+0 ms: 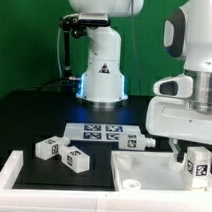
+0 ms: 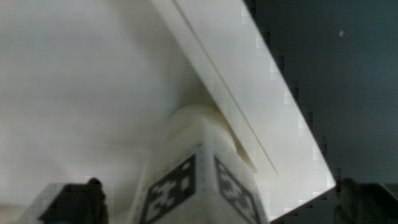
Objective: Assemble one leg
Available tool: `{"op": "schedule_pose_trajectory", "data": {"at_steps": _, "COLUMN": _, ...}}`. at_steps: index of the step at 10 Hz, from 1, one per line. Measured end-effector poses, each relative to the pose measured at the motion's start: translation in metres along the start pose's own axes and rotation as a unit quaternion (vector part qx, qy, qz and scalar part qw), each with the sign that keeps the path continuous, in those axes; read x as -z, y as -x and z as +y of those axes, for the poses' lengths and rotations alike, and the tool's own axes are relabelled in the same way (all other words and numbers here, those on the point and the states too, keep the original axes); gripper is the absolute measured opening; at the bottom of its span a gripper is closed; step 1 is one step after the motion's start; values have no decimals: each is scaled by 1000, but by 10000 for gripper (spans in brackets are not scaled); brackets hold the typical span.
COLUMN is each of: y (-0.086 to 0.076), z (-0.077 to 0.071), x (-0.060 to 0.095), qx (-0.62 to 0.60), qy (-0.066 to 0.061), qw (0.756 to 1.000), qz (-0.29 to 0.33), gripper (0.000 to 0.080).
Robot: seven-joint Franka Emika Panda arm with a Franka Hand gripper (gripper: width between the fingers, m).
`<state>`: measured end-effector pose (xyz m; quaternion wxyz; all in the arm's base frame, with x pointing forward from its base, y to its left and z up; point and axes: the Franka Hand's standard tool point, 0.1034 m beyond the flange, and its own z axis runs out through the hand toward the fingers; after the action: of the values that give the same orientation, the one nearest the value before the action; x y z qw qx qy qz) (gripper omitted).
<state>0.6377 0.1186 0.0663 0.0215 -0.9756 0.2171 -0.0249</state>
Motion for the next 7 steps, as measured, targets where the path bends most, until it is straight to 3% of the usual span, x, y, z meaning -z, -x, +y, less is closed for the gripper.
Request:
{"op": "schedule_pose_trajectory", "data": {"at_steps": 1, "y": -1, "z": 1, "x": 1, "qx": 40, "qy": 4, "qw": 999, "qz": 2, "gripper": 649}}
{"op": "schedule_pose_trajectory", "data": {"at_steps": 3, "y": -6, "z": -1, "x": 5, "qx": 242, "qy": 30, "qw": 970, "qz": 16, "gripper": 649}}
{"op": "schedule_pose_trajectory", "data": {"at_steps": 5, "y": -6, "z": 0, "x": 4, "qx": 198, "qy": 27, "qw": 980, "qz": 16, "gripper": 649}}
{"op": "schedule_pose_trajectory", "data": {"at_steps": 6, "y": -6, "z": 0, "x": 4, "qx": 197, "qy": 27, "qw": 980, "qz": 16, "gripper": 562}}
{"op": "schedule_pose_trajectory", "data": {"at_steps": 7, "y": -6, "z": 0, "x": 4, "qx": 159, "qy": 26, "qw": 987, "qz": 17, "gripper": 425}}
